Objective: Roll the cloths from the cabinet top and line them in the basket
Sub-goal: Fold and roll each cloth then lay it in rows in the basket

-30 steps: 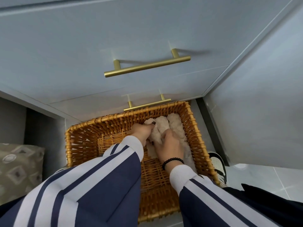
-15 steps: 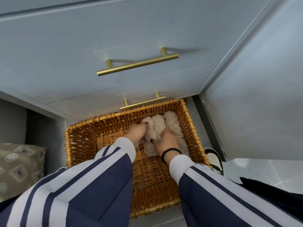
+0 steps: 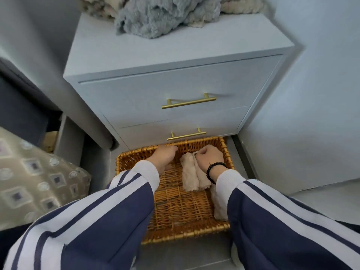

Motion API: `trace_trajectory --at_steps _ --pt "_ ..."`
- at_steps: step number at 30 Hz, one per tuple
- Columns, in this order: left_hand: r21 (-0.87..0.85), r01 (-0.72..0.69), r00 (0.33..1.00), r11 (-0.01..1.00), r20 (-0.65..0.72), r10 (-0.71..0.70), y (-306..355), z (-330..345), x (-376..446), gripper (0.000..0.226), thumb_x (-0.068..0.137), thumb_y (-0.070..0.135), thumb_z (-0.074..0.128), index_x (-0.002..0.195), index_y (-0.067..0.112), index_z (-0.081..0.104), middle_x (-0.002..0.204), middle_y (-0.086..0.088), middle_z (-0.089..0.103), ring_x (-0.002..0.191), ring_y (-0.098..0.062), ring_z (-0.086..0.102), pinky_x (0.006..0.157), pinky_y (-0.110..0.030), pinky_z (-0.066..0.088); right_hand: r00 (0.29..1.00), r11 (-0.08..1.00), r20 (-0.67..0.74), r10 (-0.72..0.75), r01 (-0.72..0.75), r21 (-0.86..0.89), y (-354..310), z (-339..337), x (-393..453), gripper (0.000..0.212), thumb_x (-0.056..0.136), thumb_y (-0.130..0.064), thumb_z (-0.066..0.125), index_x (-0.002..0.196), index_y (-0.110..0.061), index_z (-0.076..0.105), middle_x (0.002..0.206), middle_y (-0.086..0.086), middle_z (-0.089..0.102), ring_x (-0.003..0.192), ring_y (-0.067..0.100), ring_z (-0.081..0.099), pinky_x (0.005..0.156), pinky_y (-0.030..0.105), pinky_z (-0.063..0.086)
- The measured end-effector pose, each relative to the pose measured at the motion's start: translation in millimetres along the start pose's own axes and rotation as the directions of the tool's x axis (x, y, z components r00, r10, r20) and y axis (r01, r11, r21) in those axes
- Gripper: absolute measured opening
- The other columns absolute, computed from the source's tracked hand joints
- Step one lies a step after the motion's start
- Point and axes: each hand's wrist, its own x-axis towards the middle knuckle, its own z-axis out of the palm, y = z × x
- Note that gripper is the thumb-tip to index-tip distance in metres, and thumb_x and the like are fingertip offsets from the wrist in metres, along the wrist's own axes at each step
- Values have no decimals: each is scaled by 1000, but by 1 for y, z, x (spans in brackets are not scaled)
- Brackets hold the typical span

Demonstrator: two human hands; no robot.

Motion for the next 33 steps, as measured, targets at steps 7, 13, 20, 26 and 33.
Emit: trace_trajectory --at_steps 7,13,20,26,33 --pt "80 -182 983 980 -21 184 47 -35 -89 22 97 25 52 111 9 58 109 -9 57 102 -22 55 80 -37 48 990 992 -59 -127 125 -34 -42 -63 -44 36 98 -17 41 61 -16 42 69 3 50 68 21 50 66 27 39" --pt "93 -303 952 948 -18 306 77 -56 -167 14 97 26 53 87 16 54 92 -3 55 87 -18 50 84 -35 44 965 971 -111 -238 238 -14 -78 -111 -84 23 91 -14 47 68 -13 51 85 12 66 84 26 64 74 33 51" --pt "-109 -390 921 914 -36 389 100 -91 -218 28 96 29 55 117 12 59 114 -4 65 101 -18 61 85 -37 52 930 937 -149 -336 346 50 -111 -152 -113 19 89 -13 50 82 -7 66 89 10 71 85 26 69 79 45 57" --pt "-289 -406 911 867 -52 409 115 -105 -226 22 98 24 50 111 12 64 106 -5 71 101 -22 68 77 -34 55 922 878 -169 -350 385 285 -138 -167 -117 12 88 -13 57 93 -8 67 91 2 68 72 15 71 69 32 60" --pt "-355 -441 893 824 -81 443 142 -113 -213 20 99 20 48 107 12 64 103 -7 73 98 -22 70 85 -38 55 933 785 -169 -317 358 506 -185 -161 -81 11 89 -5 57 86 -10 66 89 6 68 69 17 69 61 28 57"
